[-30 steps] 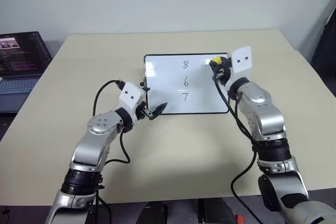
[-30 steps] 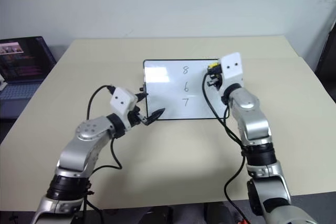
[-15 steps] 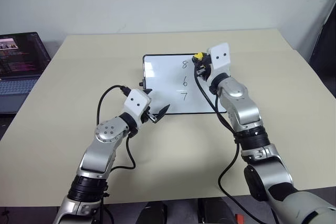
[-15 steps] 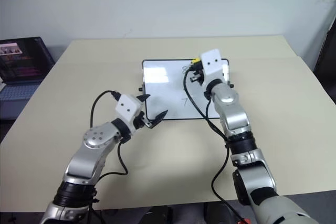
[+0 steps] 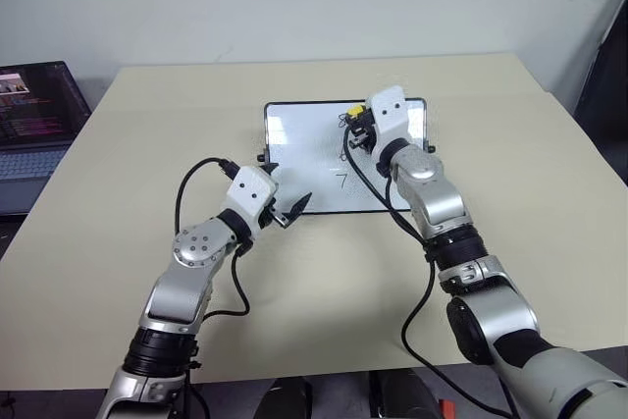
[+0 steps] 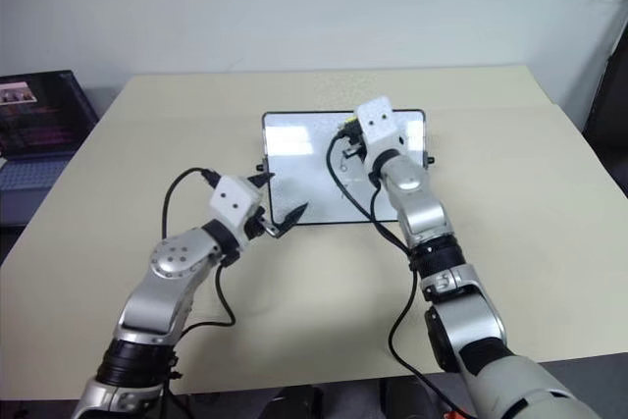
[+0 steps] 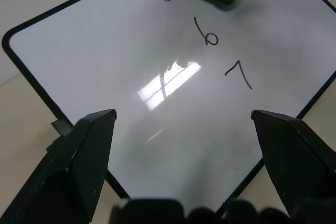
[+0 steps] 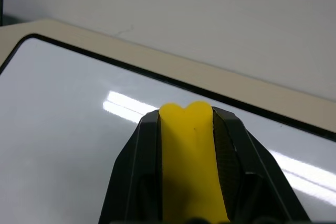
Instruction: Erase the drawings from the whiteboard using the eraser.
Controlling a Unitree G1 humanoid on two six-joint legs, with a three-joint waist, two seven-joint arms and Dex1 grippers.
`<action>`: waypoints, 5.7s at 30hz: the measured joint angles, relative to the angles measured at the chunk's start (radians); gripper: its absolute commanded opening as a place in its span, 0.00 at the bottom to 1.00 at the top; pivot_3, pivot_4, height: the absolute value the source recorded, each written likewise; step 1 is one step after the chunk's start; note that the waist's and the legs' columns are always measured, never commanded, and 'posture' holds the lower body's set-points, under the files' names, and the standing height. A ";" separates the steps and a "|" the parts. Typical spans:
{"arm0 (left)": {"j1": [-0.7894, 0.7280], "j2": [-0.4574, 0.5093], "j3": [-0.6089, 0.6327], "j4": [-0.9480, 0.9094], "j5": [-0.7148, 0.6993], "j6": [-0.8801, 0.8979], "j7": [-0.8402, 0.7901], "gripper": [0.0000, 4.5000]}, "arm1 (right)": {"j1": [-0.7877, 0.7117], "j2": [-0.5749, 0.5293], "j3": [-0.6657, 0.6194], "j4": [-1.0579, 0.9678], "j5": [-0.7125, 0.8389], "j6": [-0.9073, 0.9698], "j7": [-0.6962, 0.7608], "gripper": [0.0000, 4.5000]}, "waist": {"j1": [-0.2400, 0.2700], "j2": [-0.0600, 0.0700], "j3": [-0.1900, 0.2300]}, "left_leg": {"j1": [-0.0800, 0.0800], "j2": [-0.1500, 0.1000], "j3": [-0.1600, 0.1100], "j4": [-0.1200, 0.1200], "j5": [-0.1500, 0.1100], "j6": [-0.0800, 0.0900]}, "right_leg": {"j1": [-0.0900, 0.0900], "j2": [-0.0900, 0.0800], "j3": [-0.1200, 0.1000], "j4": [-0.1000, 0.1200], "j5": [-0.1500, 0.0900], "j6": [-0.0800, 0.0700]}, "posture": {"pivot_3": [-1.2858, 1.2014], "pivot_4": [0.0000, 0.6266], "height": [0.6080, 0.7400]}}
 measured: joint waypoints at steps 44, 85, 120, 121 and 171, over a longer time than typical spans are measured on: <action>-0.034 0.000 0.024 -0.004 0.009 0.028 0.006 1.00 | 0.056 -0.050 0.018 -0.095 -0.055 0.068 0.026 0.22 | 0.001 -0.001 -0.001 | 0.000 0.000 0.000 0.001 0.000 0.000 | 0.000 0.000 0.000 0.001 0.001 0.000 | 0.52 0.24 1.00; -0.004 0.020 0.040 -0.006 0.019 0.006 0.026 1.00 | -0.170 0.066 0.029 0.259 -0.058 -0.080 0.026 0.22 | -0.013 -0.001 -0.001 | 0.000 0.002 0.001 0.001 0.000 0.000 | -0.001 0.003 0.001 0.000 0.004 -0.001 | 0.52 0.24 1.00; -0.042 0.020 0.033 0.036 0.020 -0.010 0.006 1.00 | -0.032 -0.021 0.052 0.032 -0.087 0.040 0.045 0.22 | -0.002 -0.001 -0.001 | 0.001 0.002 0.001 0.002 0.000 0.000 | 0.001 0.003 0.001 0.000 0.005 -0.001 | 0.52 0.24 1.00; -0.042 0.020 0.033 0.035 0.020 -0.009 0.006 1.00 | -0.032 -0.014 0.052 0.035 -0.087 0.040 0.043 0.22 | -0.003 -0.001 -0.001 | 0.001 0.002 0.001 0.002 0.000 0.000 | 0.001 0.003 0.001 0.000 0.005 -0.001 | 0.52 0.24 1.00; -0.071 0.028 0.029 0.046 0.023 -0.016 0.005 1.00 | 0.013 -0.095 0.081 -0.057 -0.106 0.077 0.064 0.22 | 0.006 -0.001 -0.001 | 0.001 0.002 0.000 0.002 0.001 0.000 | 0.001 0.004 0.001 0.000 0.006 0.000 | 0.52 0.24 1.00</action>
